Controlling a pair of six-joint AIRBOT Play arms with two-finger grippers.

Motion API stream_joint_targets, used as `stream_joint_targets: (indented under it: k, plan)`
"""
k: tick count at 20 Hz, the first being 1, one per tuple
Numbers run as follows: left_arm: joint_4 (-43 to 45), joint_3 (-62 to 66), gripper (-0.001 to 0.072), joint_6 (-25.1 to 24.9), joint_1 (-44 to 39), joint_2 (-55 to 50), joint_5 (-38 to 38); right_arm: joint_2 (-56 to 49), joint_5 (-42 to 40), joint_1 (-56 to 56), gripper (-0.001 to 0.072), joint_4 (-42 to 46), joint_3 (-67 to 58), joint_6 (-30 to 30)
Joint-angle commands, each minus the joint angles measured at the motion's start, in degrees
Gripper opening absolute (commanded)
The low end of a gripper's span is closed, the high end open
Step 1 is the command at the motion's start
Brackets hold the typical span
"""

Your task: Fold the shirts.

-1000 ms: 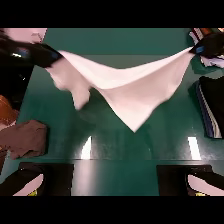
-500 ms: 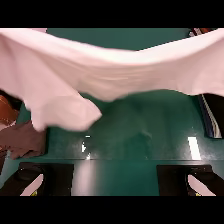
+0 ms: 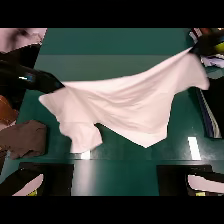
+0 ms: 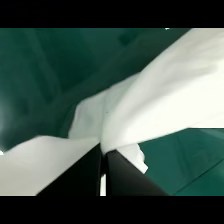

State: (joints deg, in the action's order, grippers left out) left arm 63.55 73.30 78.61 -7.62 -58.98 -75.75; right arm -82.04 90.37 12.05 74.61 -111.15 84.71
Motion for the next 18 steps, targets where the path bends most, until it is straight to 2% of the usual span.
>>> stream_joint_targets:
  k: [1, 4, 7, 8, 9, 10, 14, 18]
  plan:
    - [0.44, -8.92, 0.0028, -4.07, 0.04, -12.02, 14.05, -11.63, -4.02, 0.0, 0.0012, -1.68, 4.37, -1.29]
    - [0.87, -5.55, 0.0028, -3.98, 0.17, -21.64, 22.99, -17.46, -10.8, 0.0, 0.0013, -4.57, 4.35, -1.55]
    - [0.92, -1.01, 0.0031, -3.02, 0.17, -25.55, 23.8, -19.17, -15.61, 0.0, 0.0015, -7.32, 4.35, -1.86]
    - [0.96, -0.04, 0.0222, -3.02, 0.17, -25.44, 23.67, -19.1, -16.79, 0.0, 0.0043, -7.67, 4.33, -1.86]
    - [1.07, 1.29, 0.0507, -3.02, 0.2, -25.33, 22.62, -18.8, -16.94, -0.24, 0.0263, -7.69, 4.31, -1.86]
    - [1.25, 3.21, 0.0542, -2.97, 0.98, -25.24, 19.63, -18.49, -16.41, -0.85, 0.0394, -8.57, 4.17, -1.88]
    - [1.18, 7.43, 0.0537, -3.19, 9.84, -22.56, 1.99, -13.9, -8.5, -6.49, 0.0385, -22.27, 7.52, -7.93]
    - [1.18, -4.59, 0.0537, -4.13, 19.91, -15.91, 0.42, -3.21, -8.17, -12.07, 0.0385, -25.59, 23.19, -9.44]
